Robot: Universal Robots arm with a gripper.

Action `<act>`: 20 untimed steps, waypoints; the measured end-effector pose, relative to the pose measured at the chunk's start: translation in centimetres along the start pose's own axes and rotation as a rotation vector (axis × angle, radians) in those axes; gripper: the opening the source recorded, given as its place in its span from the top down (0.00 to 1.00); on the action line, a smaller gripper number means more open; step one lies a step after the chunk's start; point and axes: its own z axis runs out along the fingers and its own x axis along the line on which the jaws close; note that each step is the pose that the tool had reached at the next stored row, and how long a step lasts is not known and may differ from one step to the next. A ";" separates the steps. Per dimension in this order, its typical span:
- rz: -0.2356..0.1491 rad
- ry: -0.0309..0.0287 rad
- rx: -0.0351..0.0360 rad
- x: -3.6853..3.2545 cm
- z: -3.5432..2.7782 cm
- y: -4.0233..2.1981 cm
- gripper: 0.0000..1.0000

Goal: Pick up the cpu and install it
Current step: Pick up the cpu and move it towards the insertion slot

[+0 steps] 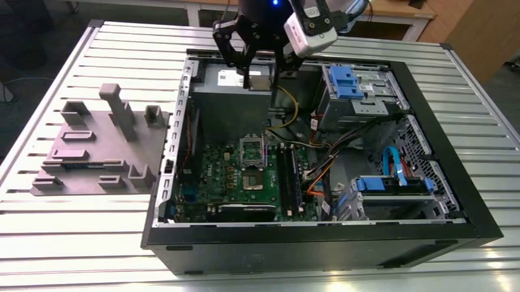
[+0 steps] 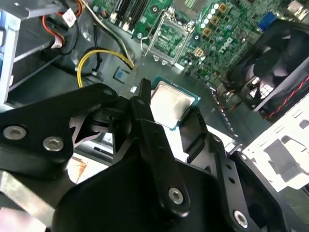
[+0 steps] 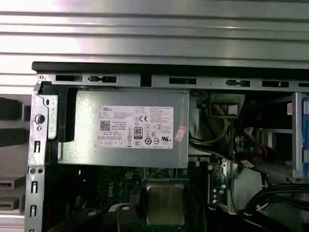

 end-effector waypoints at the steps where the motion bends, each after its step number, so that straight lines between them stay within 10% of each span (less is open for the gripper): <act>1: 0.000 0.0000 0.0001 0.00 0.00 -0.22 0.53; 9: 0.003 -0.0002 0.0023 -0.33 0.03 -1.37 0.53; 20: 0.003 0.0002 0.0022 -4.36 0.04 -1.47 0.53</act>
